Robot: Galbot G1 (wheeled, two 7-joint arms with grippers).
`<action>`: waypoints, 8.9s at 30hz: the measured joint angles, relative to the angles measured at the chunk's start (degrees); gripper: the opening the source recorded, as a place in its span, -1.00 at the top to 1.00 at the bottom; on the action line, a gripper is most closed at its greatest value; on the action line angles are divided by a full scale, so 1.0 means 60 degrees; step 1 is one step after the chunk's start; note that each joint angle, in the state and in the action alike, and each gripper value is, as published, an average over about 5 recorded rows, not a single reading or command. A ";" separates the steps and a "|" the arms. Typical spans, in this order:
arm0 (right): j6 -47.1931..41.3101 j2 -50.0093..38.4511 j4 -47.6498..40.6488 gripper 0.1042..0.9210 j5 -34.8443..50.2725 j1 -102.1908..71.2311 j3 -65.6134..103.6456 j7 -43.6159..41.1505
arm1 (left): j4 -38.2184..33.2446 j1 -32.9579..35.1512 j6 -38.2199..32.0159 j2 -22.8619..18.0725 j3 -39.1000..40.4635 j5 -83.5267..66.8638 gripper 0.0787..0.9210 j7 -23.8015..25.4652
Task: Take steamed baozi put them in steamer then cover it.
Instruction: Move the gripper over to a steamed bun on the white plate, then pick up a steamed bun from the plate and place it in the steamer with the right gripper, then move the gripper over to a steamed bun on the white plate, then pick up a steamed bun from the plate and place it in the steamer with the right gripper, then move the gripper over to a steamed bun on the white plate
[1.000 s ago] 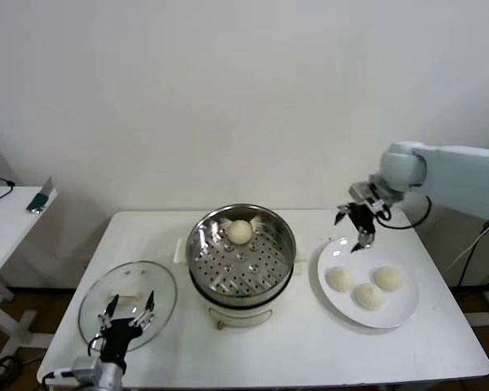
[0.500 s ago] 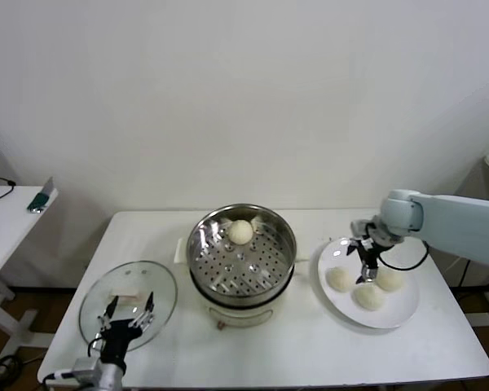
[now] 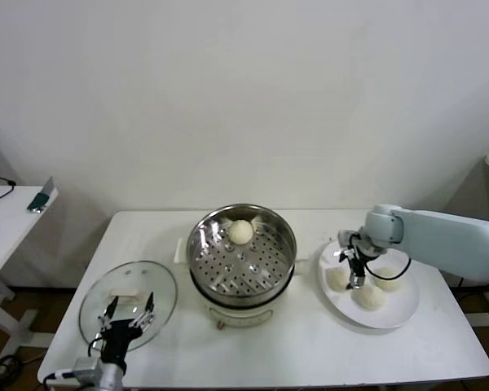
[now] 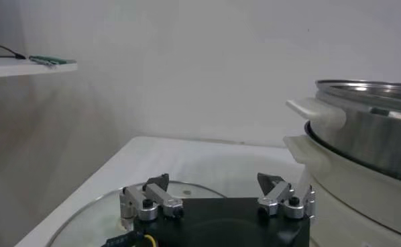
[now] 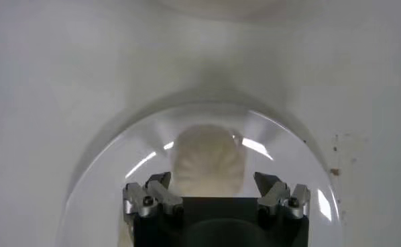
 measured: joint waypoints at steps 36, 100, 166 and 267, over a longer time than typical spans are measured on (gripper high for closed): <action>0.0121 0.1328 0.1651 -0.20 0.3183 0.5374 -0.1534 -0.1072 | -0.0233 0.0100 -0.0038 0.0217 0.0221 0.0075 -0.77 -0.0074; -0.0214 0.2889 0.2410 -0.76 0.3962 0.5722 -0.2391 -0.0447 | -0.0786 0.0311 0.0016 0.0208 0.0114 -0.0062 -0.77 -0.0066; 0.1872 -0.0859 0.1519 -0.43 -0.0978 0.3127 -0.1047 -0.1581 | -0.0715 0.0213 0.0105 -0.0006 0.0157 0.0251 -0.77 -0.0046; 0.2535 -0.1888 -0.1451 -0.76 -0.2667 -0.1023 0.2030 -0.1662 | -0.0557 0.0404 -0.0077 -0.0155 0.0026 0.0382 -0.77 -0.0156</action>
